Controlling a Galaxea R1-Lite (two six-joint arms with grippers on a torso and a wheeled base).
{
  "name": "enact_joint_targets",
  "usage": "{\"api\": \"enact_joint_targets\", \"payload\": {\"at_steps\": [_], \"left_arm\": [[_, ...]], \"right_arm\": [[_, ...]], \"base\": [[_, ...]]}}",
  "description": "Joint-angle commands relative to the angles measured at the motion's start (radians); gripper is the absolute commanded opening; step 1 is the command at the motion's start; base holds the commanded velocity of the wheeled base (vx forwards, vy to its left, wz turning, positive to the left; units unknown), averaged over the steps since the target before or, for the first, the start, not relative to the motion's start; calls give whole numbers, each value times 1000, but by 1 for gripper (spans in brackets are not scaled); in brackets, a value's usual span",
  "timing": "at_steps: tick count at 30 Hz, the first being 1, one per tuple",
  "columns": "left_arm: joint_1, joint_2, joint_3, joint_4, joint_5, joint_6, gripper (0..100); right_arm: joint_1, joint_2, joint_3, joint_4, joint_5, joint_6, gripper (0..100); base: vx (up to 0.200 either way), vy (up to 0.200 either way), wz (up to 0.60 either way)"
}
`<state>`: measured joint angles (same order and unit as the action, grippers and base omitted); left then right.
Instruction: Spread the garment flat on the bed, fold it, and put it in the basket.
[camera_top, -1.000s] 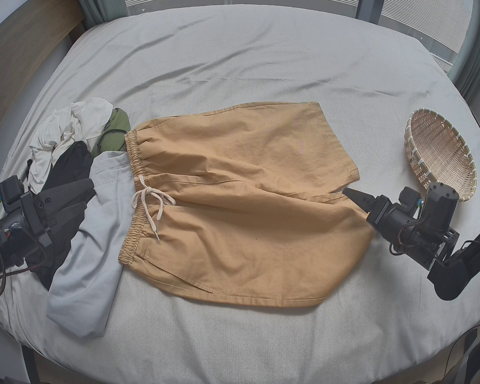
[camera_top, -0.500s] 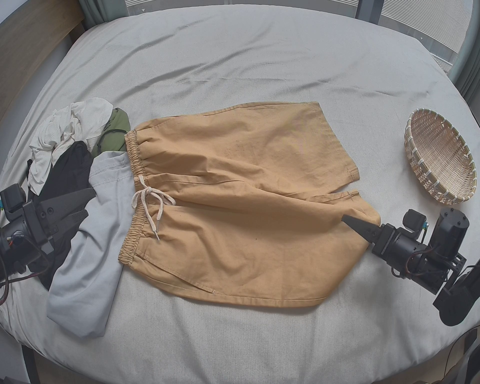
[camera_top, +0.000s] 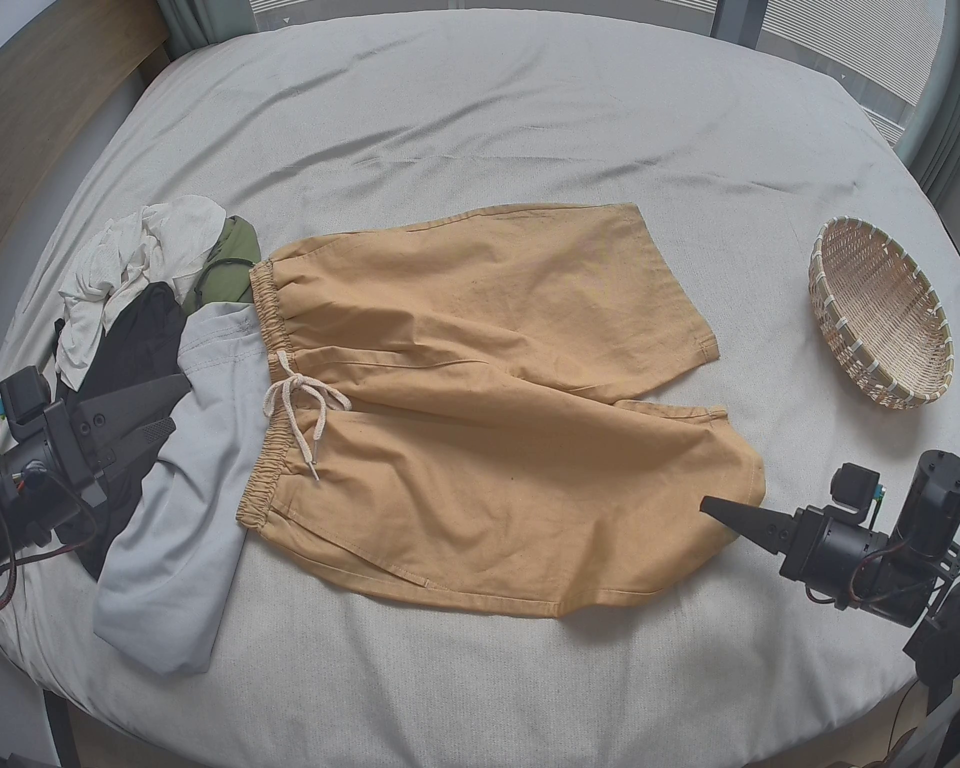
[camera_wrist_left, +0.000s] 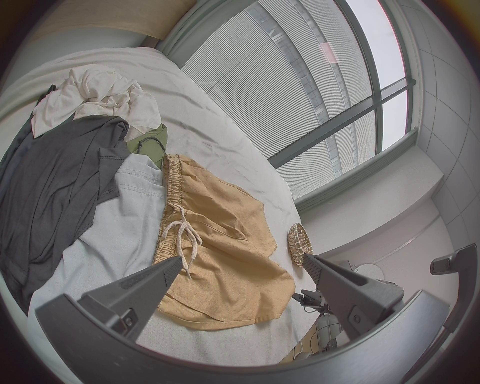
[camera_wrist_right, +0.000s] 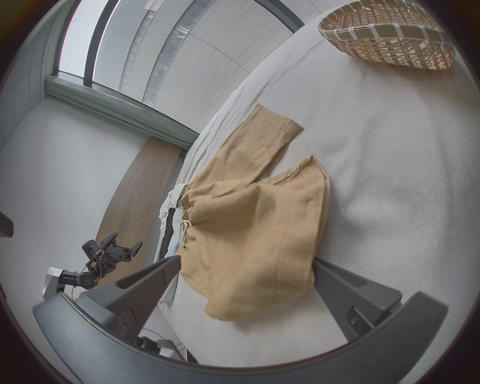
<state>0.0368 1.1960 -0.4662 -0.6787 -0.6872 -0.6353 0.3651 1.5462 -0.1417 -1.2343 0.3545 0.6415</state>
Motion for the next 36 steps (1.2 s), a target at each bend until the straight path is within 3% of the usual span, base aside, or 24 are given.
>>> {"api": "enact_joint_targets", "payload": {"at_steps": [1,3,4,6,8,9,14,15,18,20,36], "left_arm": [[0,7,-6,1,0,-1,100],[-2,8,-3,1,0,-1,100],[-2,8,0,1,0,0,100],[0,17,4,1,2,3,100],[0,17,4,1,2,5,100],[2,33,20,-1,3,9,100],[2,48,54,-2,6,19,100],[2,60,73,-7,9,45,100],[3,88,100,-15,11,82,100],[3,108,124,-28,11,108,100],[-12,284,184,-124,63,123,100]], "right_arm": [[-8,-198,-10,128,32,3,100],[-12,-301,-52,259,52,14,100],[-12,-301,-52,259,52,14,100],[-32,-405,-101,418,92,66,100],[-34,-408,-102,424,92,67,100],[-68,-440,-124,518,104,70,100],[-158,-433,-130,530,104,66,100],[-219,-414,-125,533,104,37,100],[-273,-376,-113,533,104,-31,100],[-278,-362,-96,530,104,-66,100],[-268,-356,-93,530,107,-68,100]], "base": [[0,0,0],[0,0,0],[0,0,0],[0,0,0],[0,0,0],[0,0,0],[0,0,0],[0,0,0],[0,0,0],[0,0,0],[0,0,0]]}}
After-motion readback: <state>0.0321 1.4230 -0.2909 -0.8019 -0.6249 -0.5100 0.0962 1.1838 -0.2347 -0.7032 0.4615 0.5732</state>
